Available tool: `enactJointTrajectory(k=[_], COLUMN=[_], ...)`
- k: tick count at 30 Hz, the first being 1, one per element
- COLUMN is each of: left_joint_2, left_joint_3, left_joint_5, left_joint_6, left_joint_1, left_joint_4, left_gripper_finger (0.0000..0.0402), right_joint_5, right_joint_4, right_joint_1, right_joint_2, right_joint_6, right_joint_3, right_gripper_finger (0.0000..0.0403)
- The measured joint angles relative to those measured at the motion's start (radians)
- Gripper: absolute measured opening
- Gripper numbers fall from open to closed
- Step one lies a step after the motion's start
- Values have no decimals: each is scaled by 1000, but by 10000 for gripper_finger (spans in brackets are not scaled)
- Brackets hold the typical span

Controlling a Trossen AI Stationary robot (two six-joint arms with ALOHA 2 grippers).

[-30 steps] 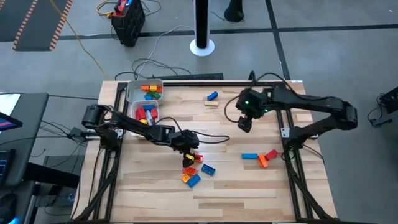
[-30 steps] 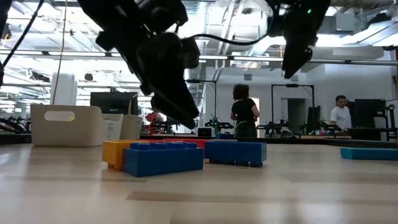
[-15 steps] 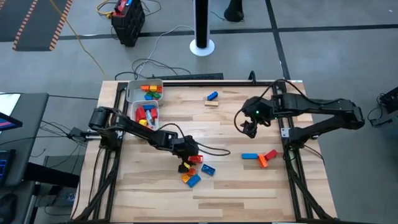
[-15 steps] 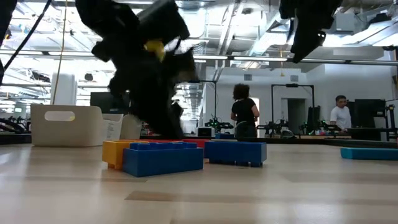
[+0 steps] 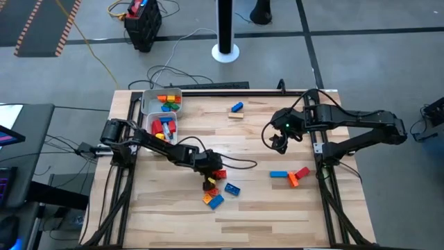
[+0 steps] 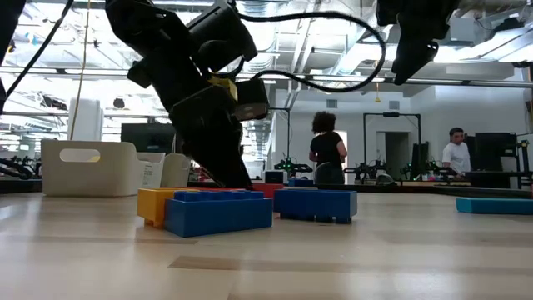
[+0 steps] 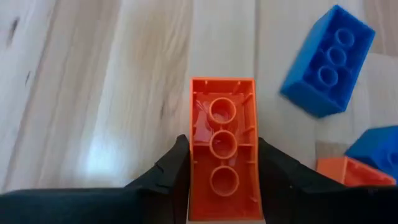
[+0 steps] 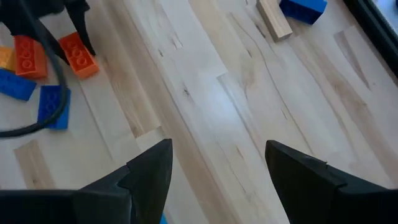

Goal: Sort blocks by size
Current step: Put the large orange game piece into the white bin

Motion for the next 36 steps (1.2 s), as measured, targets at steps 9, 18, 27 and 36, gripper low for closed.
enactJointTrajectory(k=[9, 18, 27, 36], left_joint_2=[-237, -527, -567, -582], left_joint_3=[-4, -6, -8, 107], left_joint_5=[-103, -292, -273, -26], left_joint_6=[59, 69, 99, 242], left_joint_1=[115, 360, 581, 553], left_joint_4=[-336, -826, -1078, -1170], left_gripper_finger=[129, 129, 206, 311], right_joint_5=[24, 22, -6, -12], right_joint_4=[53, 200, 312, 315], right_joint_1=[-58, -98, -61, -33], right_joint_2=[5, 58, 173, 218], right_joint_6=[-77, -123, -128, -128], right_joint_3=[0, 0, 0, 0], right_gripper_finger=[284, 284, 284, 284])
